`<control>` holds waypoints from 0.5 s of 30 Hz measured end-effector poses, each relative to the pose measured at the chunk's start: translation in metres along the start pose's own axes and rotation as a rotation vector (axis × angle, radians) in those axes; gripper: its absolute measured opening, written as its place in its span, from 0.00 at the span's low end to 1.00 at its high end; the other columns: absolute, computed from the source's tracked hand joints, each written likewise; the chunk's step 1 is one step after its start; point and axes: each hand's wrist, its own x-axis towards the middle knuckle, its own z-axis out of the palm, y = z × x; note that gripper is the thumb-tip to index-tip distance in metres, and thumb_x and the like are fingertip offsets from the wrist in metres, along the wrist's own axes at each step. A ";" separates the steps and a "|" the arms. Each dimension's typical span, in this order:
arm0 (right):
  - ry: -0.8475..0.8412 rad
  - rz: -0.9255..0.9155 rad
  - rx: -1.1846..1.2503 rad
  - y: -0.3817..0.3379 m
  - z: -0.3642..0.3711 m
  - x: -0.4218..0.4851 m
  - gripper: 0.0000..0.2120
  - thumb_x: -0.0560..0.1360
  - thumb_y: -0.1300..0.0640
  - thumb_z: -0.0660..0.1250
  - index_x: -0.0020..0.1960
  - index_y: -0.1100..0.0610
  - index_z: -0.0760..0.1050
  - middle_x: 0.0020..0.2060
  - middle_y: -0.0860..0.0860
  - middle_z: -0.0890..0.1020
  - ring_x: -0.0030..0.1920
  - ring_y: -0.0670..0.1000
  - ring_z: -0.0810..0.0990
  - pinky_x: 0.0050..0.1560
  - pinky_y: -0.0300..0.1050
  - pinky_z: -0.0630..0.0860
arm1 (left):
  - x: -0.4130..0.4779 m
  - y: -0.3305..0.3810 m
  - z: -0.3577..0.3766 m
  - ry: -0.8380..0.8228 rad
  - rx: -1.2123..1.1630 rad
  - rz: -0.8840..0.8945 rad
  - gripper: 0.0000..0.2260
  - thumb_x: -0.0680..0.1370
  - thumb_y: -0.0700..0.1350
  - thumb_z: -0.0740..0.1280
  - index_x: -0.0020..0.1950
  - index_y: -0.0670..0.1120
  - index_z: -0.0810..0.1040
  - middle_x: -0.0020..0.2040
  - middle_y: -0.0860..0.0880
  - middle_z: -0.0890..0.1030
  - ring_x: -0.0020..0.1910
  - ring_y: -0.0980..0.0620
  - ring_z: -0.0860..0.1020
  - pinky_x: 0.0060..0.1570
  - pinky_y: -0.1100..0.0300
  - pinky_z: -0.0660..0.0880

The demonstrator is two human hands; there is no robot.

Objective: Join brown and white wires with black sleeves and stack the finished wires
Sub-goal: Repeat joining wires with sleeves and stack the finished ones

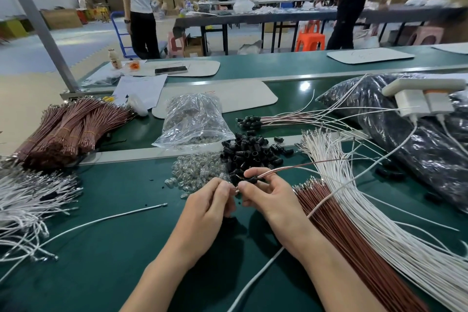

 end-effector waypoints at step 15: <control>-0.003 -0.036 0.017 -0.002 0.003 -0.003 0.11 0.75 0.64 0.73 0.51 0.48 0.82 0.40 0.54 0.85 0.40 0.48 0.83 0.45 0.38 0.79 | -0.001 0.008 0.001 0.075 0.002 0.003 0.10 0.83 0.44 0.65 0.42 0.50 0.77 0.36 0.49 0.81 0.37 0.50 0.78 0.42 0.55 0.75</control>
